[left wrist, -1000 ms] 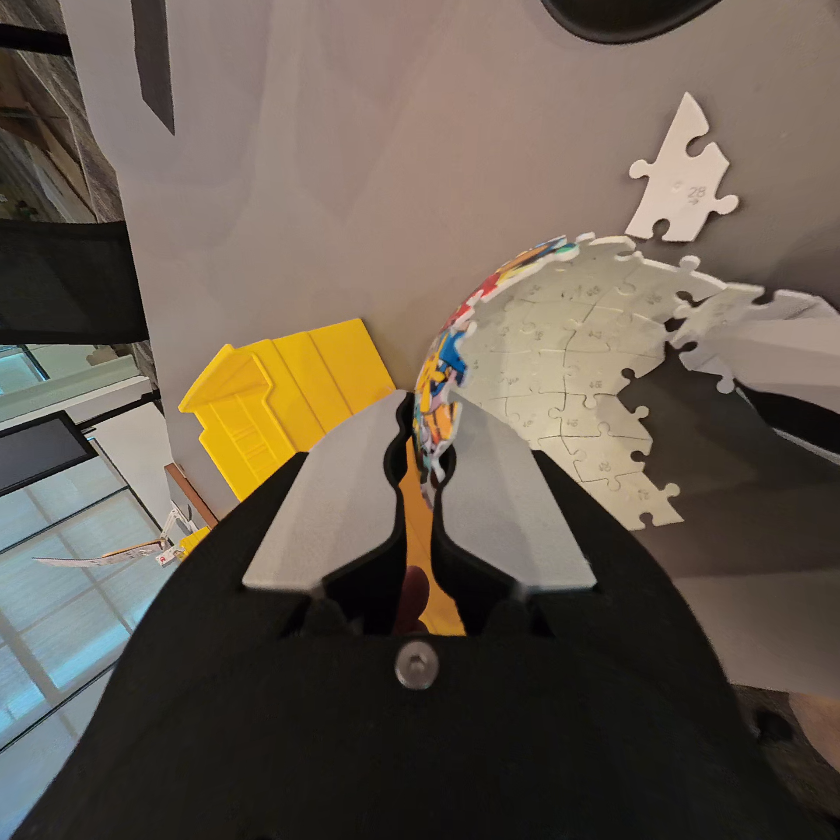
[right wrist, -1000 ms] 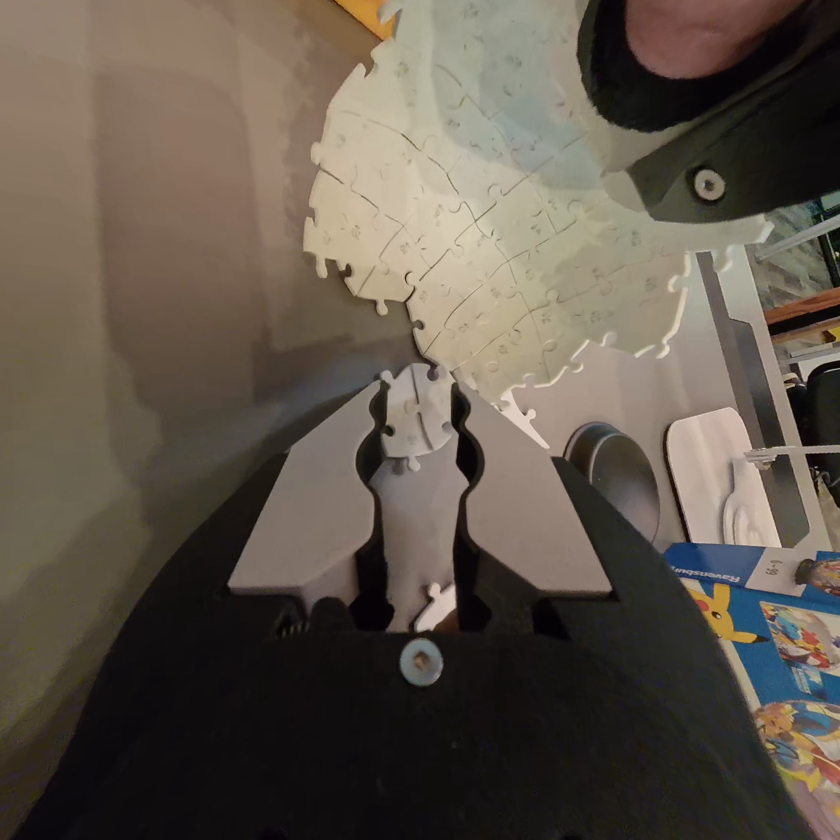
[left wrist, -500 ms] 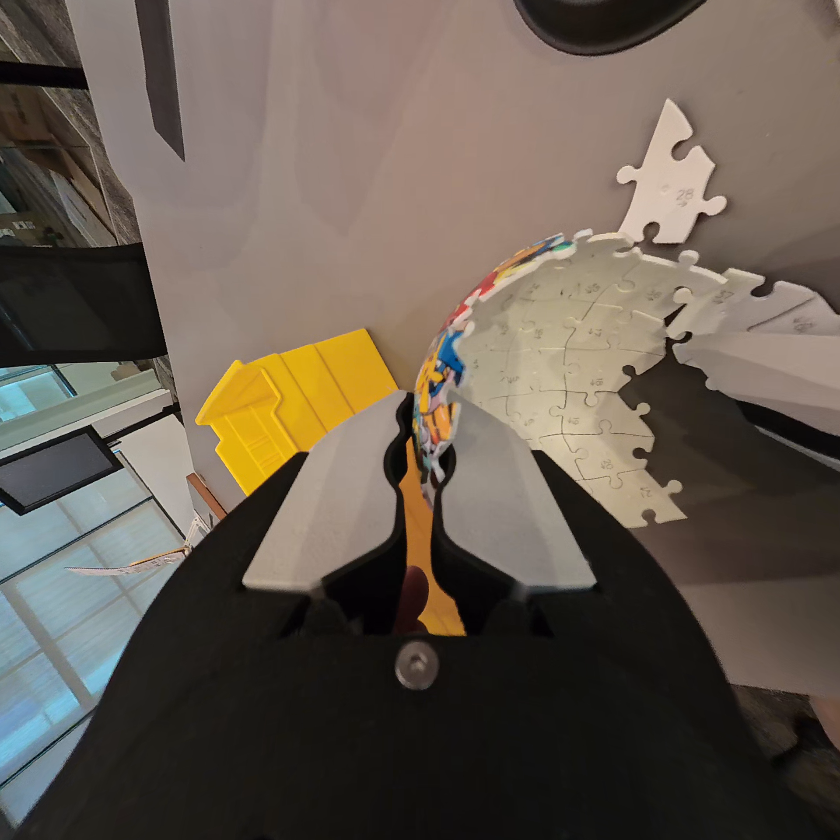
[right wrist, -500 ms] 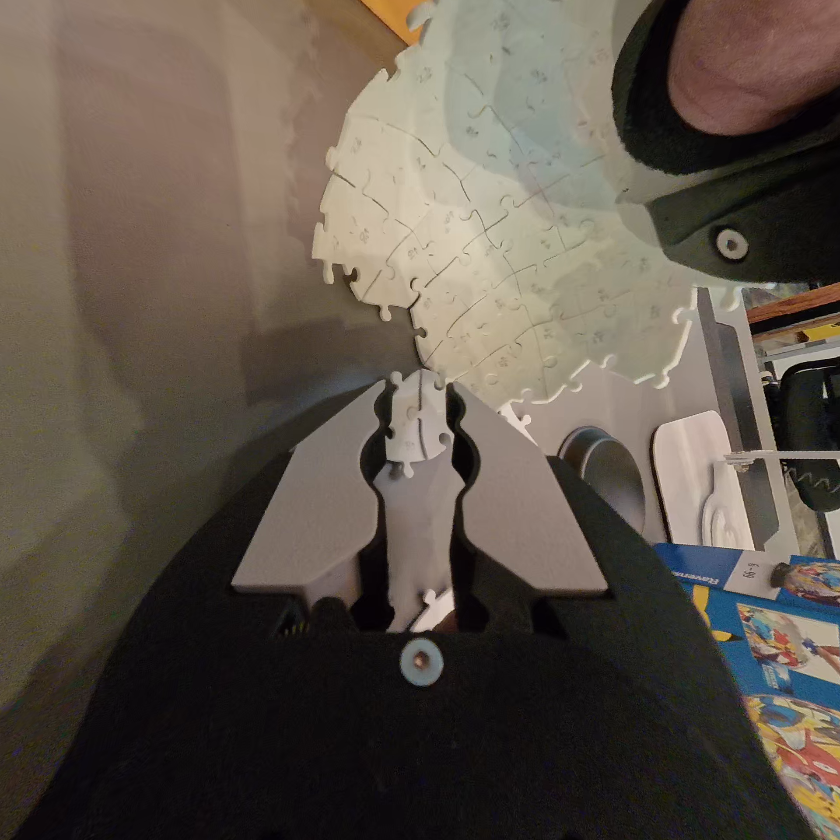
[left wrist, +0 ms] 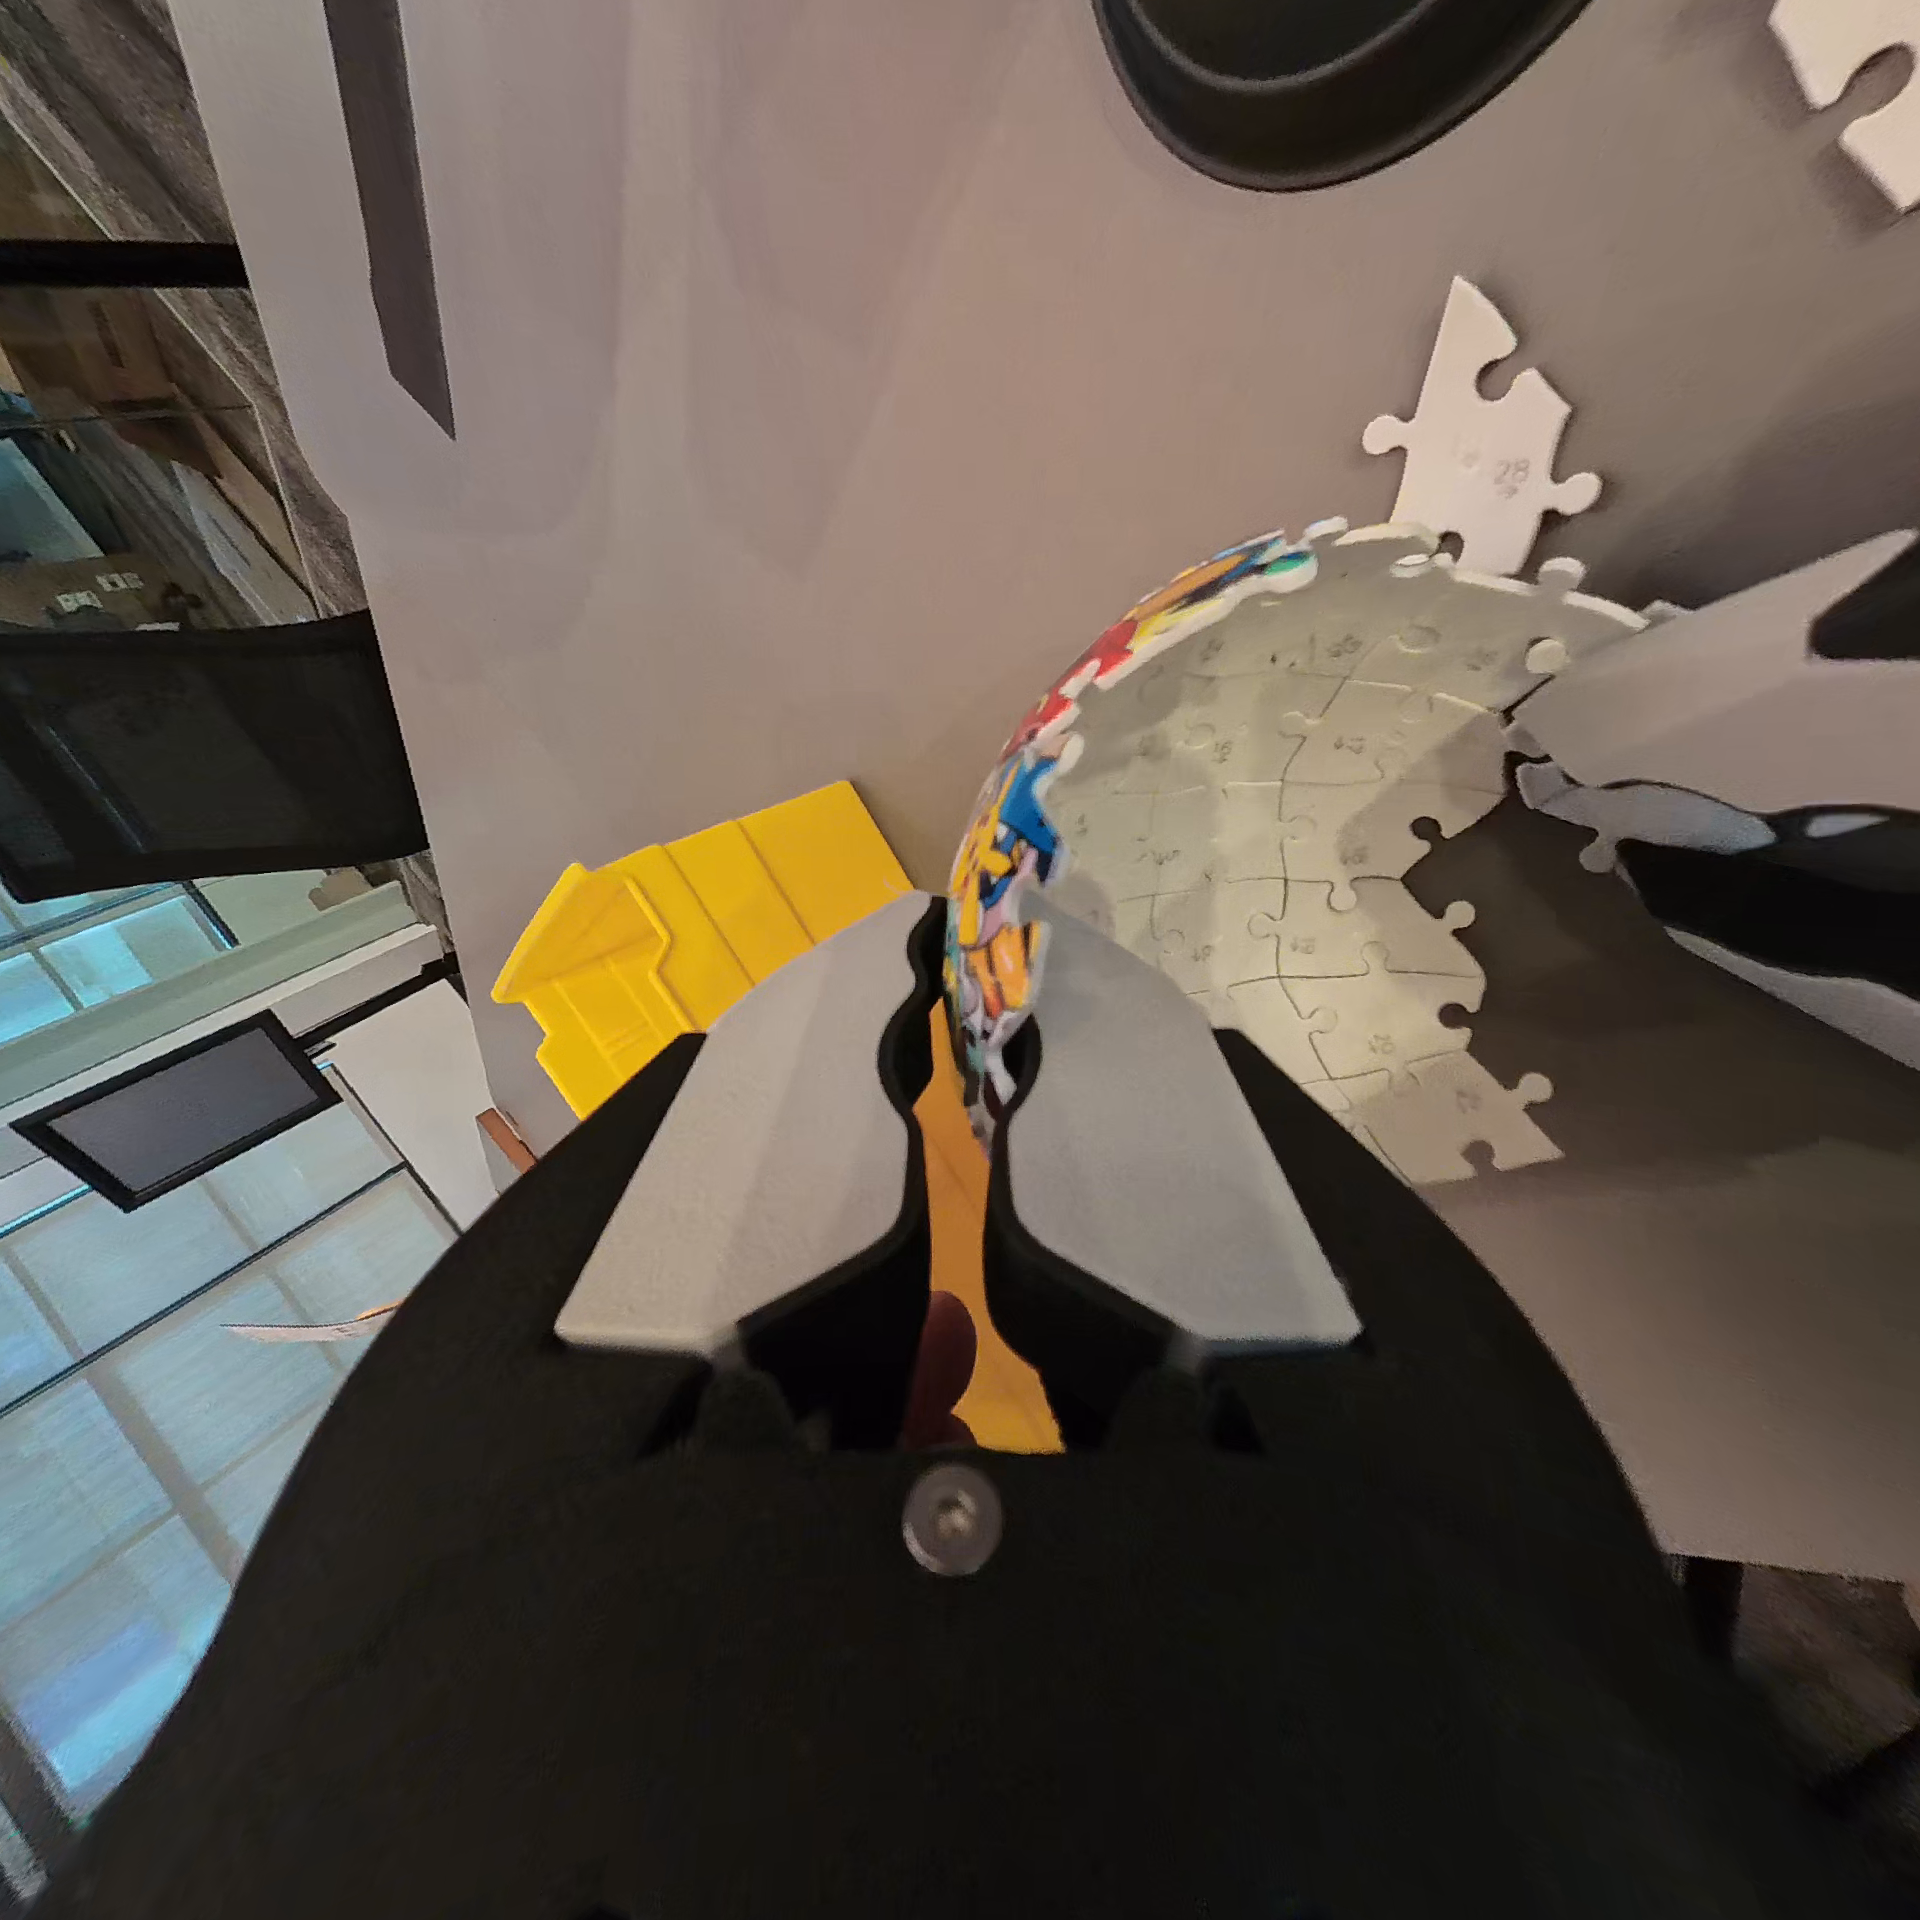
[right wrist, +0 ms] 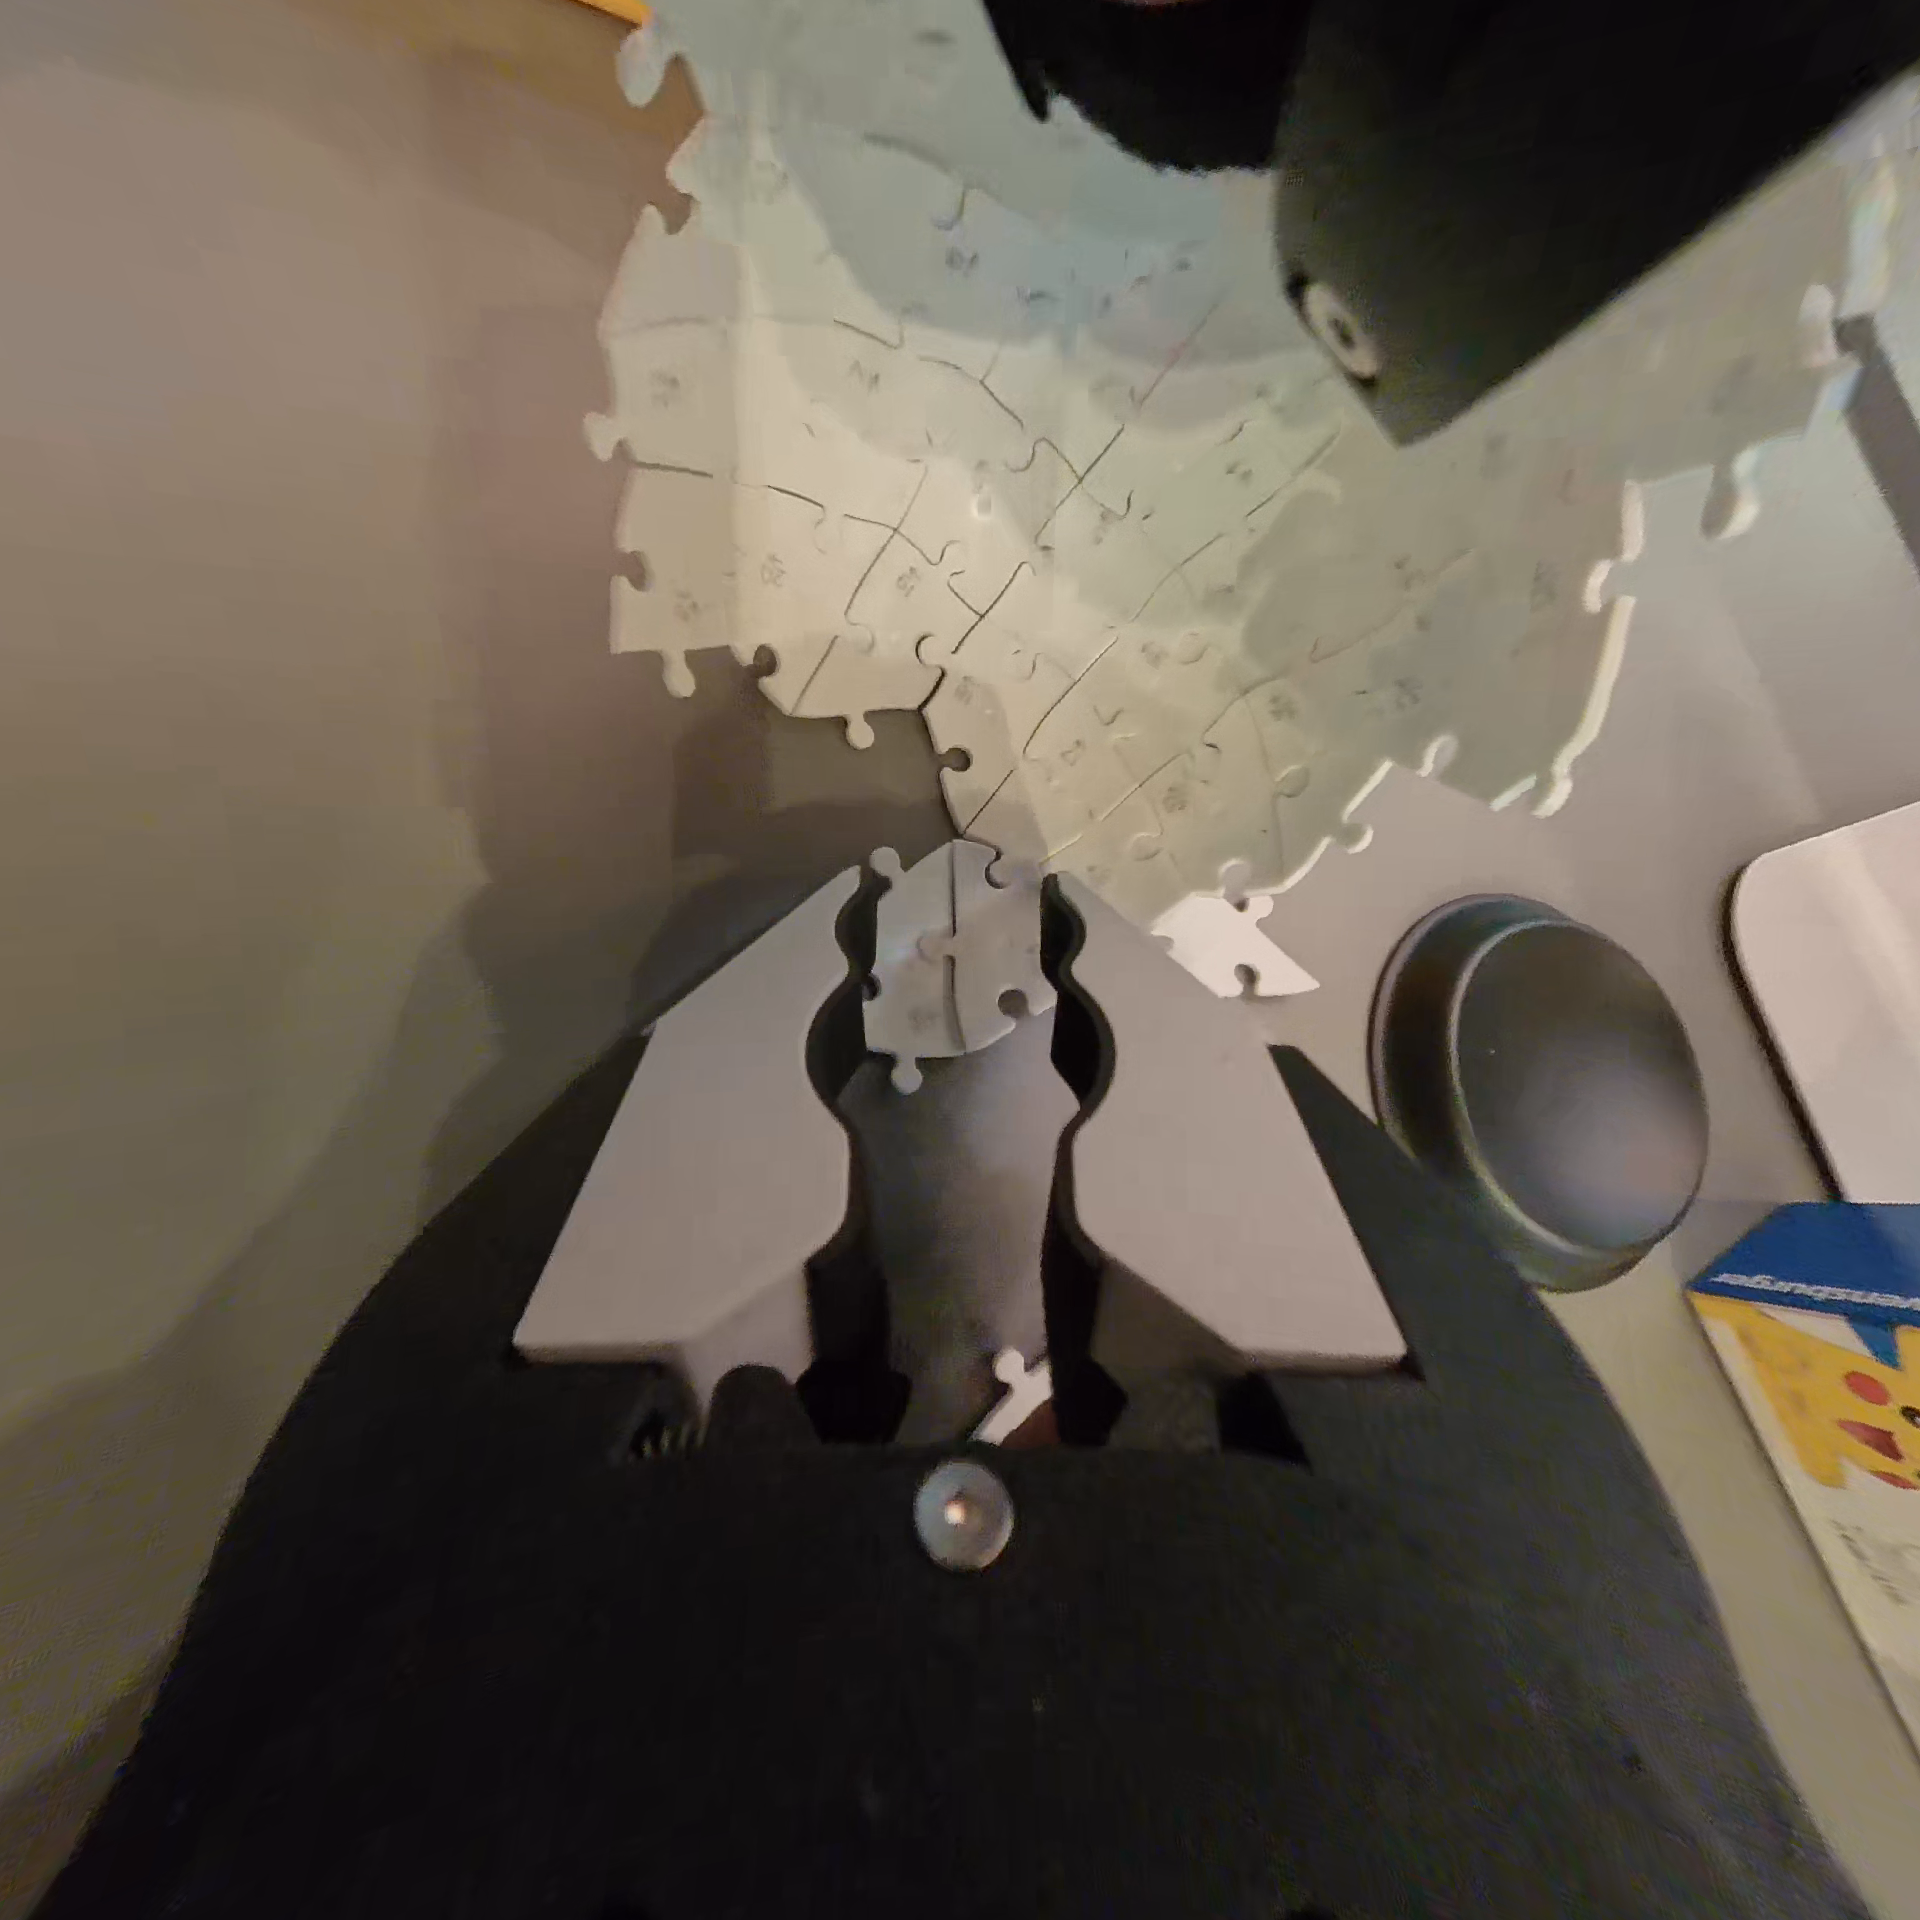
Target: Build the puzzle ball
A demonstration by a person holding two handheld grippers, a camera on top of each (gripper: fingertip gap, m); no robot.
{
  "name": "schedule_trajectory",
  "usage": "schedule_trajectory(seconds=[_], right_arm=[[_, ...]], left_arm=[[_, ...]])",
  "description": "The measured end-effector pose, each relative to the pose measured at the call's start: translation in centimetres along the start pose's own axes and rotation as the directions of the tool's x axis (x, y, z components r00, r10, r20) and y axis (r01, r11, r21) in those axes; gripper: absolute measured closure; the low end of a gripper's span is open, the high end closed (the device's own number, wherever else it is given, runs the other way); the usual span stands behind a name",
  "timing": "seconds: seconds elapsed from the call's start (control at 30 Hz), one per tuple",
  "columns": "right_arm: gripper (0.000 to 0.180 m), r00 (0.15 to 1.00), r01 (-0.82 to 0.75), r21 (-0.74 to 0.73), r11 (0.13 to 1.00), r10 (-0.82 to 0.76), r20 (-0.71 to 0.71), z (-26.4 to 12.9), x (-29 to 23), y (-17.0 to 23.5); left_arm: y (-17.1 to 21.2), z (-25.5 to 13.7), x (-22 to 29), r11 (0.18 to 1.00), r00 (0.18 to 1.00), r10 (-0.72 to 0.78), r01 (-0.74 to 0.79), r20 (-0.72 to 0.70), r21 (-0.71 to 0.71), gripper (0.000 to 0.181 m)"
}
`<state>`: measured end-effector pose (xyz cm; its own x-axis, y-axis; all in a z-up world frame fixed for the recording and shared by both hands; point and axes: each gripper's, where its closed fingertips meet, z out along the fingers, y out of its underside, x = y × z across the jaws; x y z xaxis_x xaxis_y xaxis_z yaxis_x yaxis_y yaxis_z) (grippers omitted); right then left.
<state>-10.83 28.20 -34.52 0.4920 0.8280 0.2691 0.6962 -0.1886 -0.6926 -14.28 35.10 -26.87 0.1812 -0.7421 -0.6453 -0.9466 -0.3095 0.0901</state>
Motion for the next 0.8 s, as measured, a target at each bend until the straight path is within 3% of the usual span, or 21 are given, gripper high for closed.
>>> schedule_trajectory(seconds=[0.27, 0.8], right_arm=[[0.149, 1.000, -0.001, 0.009, 1.000, 0.000, 0.011, 0.03, 0.05, 0.06], [0.150, 0.999, -0.047, 0.010, 0.999, 0.047, 0.027, 0.24, 0.47, 0.24]], left_arm=[[-0.15, -0.12, 0.05, 1.000, 1.000, 0.000, 0.000, -0.021, 0.004, 0.177], [-0.13, -0.10, 0.52, 0.994, 0.977, -0.076, 0.090, -0.198, 0.064, 0.168]])
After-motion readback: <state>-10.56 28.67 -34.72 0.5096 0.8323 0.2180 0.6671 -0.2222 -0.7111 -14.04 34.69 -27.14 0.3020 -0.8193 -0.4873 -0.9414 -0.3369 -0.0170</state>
